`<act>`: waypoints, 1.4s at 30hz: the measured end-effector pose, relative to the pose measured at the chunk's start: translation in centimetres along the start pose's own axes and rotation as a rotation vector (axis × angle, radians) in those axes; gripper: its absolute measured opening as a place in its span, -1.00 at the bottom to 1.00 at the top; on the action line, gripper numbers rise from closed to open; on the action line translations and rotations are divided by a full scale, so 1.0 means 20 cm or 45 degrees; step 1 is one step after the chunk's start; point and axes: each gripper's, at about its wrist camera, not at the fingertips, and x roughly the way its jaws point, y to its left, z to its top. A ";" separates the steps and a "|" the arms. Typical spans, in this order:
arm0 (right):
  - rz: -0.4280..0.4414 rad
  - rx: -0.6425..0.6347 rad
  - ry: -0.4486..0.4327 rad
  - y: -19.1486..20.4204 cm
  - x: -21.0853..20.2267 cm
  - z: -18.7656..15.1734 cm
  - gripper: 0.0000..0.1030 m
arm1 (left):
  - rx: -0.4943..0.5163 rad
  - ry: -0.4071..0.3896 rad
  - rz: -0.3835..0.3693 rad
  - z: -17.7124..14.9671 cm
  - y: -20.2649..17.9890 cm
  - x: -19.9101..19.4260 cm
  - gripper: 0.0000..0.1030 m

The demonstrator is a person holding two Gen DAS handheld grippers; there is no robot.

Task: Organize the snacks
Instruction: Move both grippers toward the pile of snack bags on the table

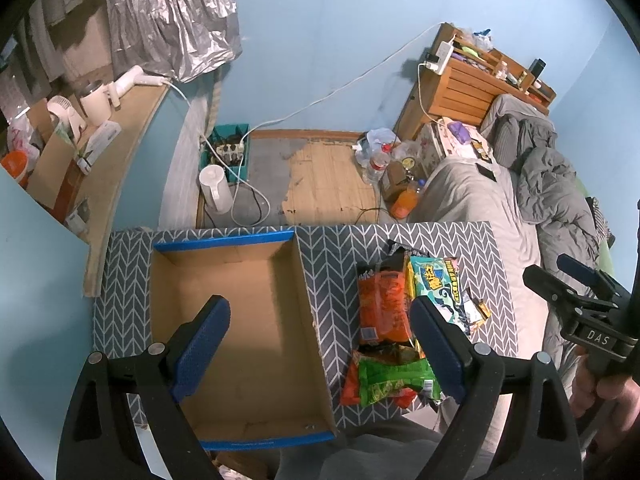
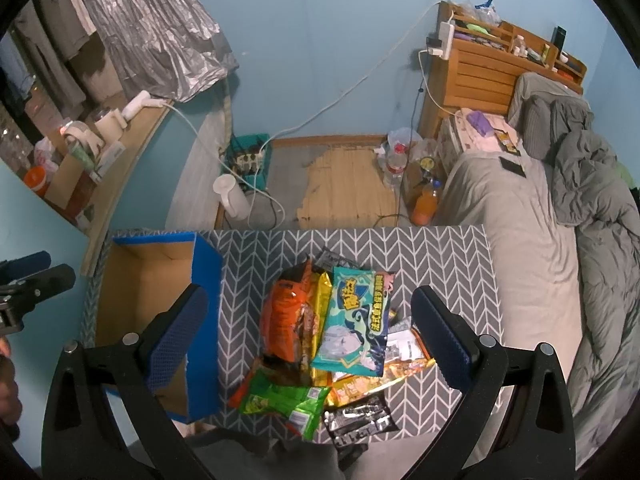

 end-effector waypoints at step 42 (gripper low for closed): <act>-0.006 -0.006 0.033 -0.04 0.03 0.01 0.94 | 0.009 0.026 -0.048 0.00 -0.04 0.06 0.80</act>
